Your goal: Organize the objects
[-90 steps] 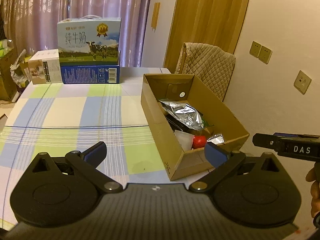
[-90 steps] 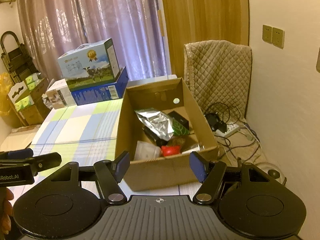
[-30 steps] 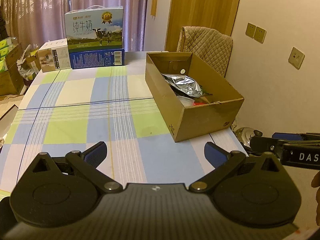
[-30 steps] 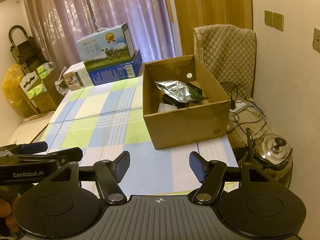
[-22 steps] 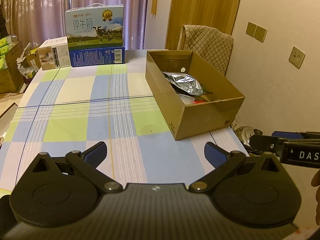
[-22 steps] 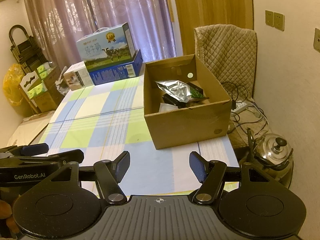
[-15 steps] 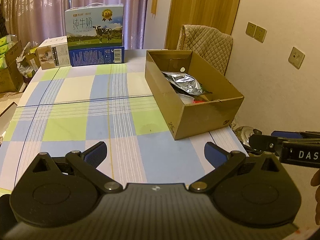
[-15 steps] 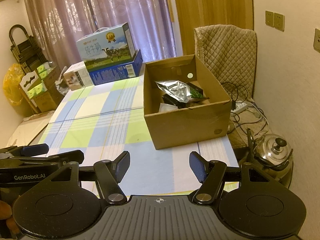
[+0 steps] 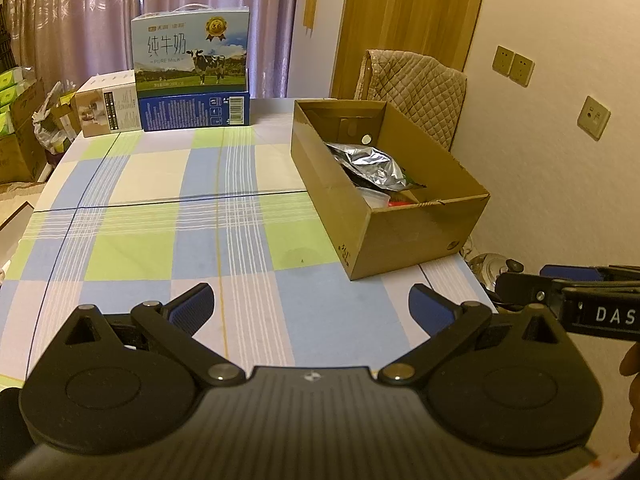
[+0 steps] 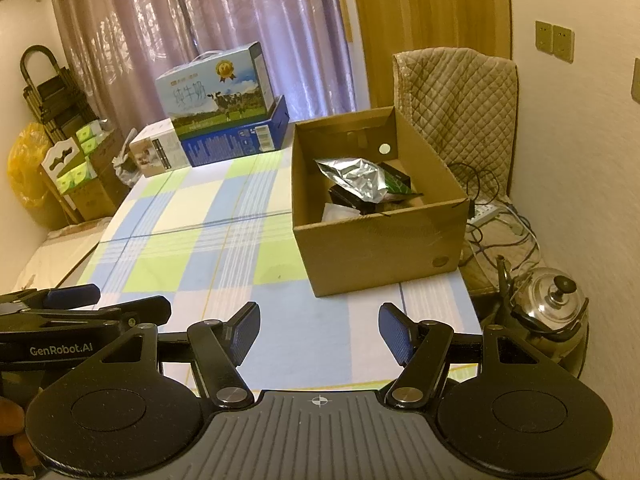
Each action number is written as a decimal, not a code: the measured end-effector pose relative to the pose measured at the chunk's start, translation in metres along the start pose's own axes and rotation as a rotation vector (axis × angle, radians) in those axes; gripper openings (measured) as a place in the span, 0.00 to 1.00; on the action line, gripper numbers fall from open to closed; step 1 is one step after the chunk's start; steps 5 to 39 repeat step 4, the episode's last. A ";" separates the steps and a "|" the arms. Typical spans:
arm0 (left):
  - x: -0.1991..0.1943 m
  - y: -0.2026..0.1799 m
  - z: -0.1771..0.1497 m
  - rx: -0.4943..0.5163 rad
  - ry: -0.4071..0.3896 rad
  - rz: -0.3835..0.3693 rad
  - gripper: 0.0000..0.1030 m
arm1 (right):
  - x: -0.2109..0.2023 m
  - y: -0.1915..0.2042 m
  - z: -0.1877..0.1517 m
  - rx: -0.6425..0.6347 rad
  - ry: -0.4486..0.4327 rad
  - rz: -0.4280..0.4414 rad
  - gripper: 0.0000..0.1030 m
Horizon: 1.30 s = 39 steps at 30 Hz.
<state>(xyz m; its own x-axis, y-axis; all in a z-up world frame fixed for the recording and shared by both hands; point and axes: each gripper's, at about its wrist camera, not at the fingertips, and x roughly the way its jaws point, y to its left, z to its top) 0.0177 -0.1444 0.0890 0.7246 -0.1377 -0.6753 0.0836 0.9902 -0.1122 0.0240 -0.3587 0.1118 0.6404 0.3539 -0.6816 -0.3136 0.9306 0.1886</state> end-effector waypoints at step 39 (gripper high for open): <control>-0.001 0.000 -0.001 0.001 -0.008 0.002 0.99 | 0.000 0.001 0.000 -0.002 0.000 0.001 0.61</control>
